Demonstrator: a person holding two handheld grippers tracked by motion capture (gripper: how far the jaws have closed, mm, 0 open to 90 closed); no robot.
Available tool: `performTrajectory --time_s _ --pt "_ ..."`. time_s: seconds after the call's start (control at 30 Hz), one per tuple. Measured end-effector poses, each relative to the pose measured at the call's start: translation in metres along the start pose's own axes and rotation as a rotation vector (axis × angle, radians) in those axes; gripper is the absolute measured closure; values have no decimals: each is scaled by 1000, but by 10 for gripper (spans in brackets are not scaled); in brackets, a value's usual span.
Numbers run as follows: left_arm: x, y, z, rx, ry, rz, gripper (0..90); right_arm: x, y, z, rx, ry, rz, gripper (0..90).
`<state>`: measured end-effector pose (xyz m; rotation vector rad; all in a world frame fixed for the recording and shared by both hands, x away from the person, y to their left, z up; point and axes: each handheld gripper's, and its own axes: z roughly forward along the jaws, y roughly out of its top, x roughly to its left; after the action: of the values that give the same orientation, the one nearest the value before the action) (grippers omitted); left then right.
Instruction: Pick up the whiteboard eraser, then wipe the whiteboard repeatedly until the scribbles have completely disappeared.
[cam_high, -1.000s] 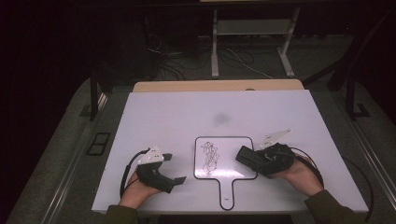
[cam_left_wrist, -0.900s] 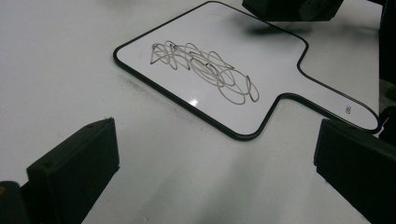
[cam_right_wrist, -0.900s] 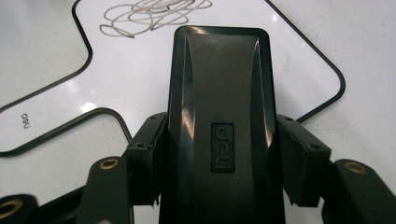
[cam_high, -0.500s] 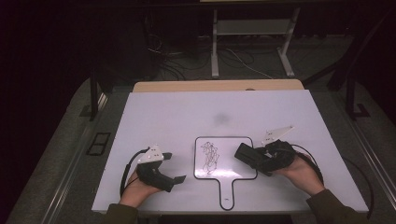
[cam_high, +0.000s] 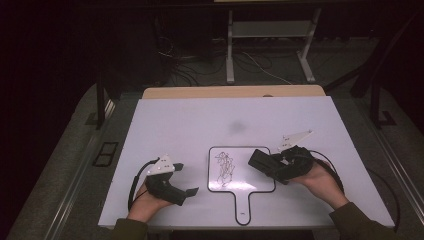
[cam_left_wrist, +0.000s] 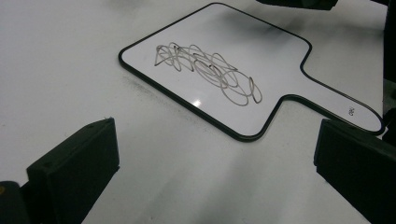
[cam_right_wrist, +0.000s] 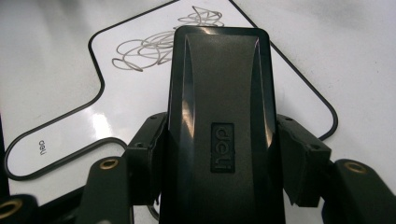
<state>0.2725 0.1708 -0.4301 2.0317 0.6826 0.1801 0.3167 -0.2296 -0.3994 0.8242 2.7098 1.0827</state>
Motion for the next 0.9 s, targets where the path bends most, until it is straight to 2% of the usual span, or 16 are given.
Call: performTrajectory --time_s 0.6,0.9 --pt "2 0 0 -6 -4 -6 0 -1 22 15 -2 17 -18 388" --pt "0 0 -3 -15 6 -7 0 6 40 29 3 34 -58 388"
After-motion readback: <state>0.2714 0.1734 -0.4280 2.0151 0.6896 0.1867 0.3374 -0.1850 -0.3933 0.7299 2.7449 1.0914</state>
